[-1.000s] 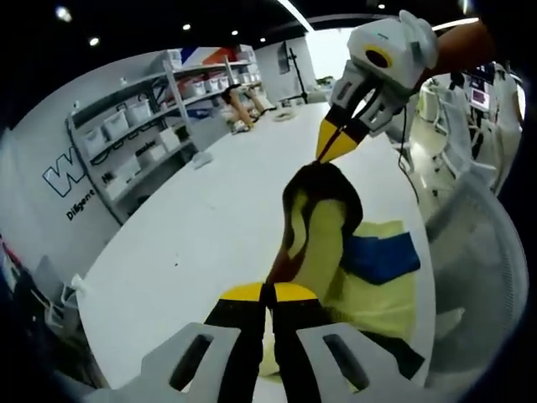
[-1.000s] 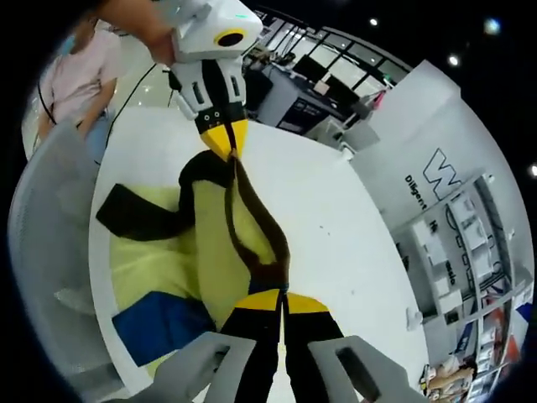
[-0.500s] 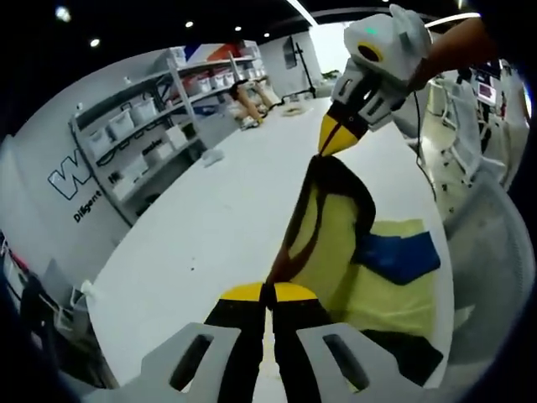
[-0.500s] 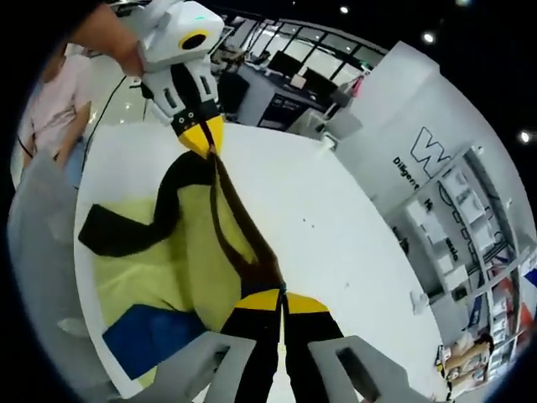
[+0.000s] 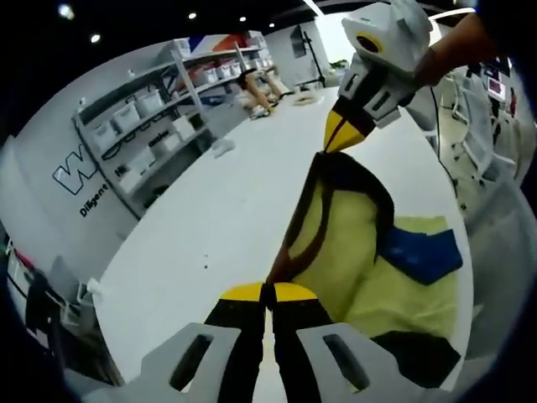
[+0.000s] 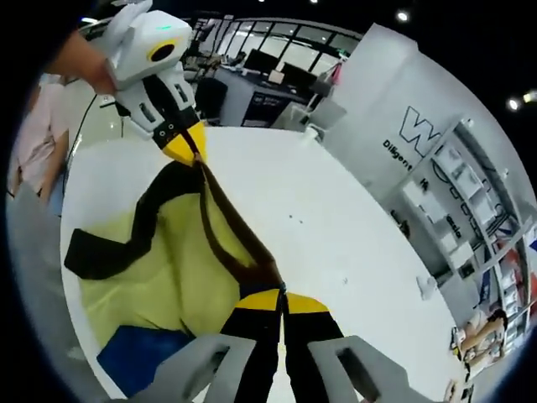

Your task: Fold the garment on the visible template until the final outline fits inside the template.

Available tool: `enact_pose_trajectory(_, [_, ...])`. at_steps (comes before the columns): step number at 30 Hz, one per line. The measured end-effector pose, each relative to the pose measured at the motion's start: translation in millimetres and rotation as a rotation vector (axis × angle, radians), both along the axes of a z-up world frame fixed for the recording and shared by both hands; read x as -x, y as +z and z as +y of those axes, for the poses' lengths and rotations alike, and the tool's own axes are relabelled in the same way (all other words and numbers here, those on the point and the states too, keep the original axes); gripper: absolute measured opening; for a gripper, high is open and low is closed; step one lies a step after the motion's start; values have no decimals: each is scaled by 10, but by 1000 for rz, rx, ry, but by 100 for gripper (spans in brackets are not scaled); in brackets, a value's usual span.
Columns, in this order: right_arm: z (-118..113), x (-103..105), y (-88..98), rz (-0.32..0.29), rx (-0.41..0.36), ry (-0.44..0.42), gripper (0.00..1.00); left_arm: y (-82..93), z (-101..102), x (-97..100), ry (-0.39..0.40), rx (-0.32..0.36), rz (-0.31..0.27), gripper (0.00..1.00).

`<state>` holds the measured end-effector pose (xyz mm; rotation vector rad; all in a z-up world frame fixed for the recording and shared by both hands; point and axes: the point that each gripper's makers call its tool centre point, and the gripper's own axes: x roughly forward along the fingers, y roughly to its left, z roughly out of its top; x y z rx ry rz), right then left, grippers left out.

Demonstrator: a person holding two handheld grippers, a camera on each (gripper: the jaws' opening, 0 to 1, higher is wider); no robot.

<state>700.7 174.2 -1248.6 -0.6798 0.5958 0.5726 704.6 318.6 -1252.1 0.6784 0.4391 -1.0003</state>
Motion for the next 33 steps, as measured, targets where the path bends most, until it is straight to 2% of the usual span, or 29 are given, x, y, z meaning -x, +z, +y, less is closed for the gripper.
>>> enact_pose_trajectory(9, [-16,-226,-245,38,-30,-41,0,-232,-36,-177,7,-63,34,1])
enact_pose_trajectory(14, [-10,-343,-380,49,-48,-63,0,-376,-17,-324,43,-91,44,1])
enact_pose_trajectory(22, [-46,-507,-647,61,-54,-67,0,-588,-32,-606,87,-146,4,1])
enact_pose_trajectory(25, [-101,-608,-747,62,-77,-86,0,-655,-79,-682,56,-175,-44,1])
enact_pose_trajectory(33, [-88,-748,-925,69,-82,-71,0,-886,-78,-835,77,-208,-20,1])
